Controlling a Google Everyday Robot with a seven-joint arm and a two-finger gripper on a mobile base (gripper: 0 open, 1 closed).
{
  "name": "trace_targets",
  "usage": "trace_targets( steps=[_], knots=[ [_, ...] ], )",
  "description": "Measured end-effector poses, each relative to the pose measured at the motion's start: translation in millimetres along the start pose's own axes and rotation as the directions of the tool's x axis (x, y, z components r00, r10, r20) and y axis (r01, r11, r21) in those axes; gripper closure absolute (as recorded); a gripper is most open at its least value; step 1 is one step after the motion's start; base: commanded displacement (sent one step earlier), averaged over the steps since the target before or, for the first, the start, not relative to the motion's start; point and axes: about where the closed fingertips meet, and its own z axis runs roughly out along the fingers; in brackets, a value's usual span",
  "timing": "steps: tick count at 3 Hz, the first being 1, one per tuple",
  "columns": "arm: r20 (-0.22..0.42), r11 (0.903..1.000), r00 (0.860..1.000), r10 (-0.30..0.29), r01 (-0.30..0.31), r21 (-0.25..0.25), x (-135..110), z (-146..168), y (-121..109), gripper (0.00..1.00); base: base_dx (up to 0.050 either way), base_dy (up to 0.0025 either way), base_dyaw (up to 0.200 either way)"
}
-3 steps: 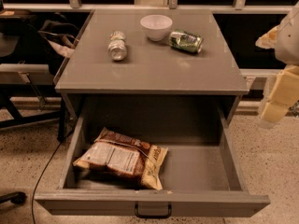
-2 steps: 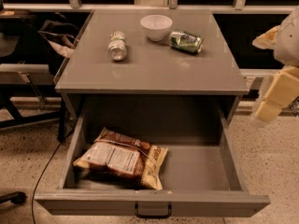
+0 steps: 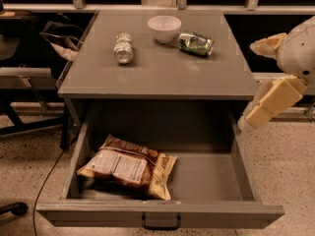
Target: Pick brown chip bag from top drawer and place on counter
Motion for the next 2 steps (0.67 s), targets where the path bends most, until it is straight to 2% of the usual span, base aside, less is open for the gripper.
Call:
trace_targets(
  steps=[1,2],
  knots=[
    [0.0,1.0,1.0,0.0,0.0,0.0,0.0,0.0,0.0,0.0,0.0,0.0,0.0],
    [0.028,0.9983,0.998,0.05,-0.051,0.03,4.1,13.3,2.4,0.0,0.0,0.0,0.0]
  ],
)
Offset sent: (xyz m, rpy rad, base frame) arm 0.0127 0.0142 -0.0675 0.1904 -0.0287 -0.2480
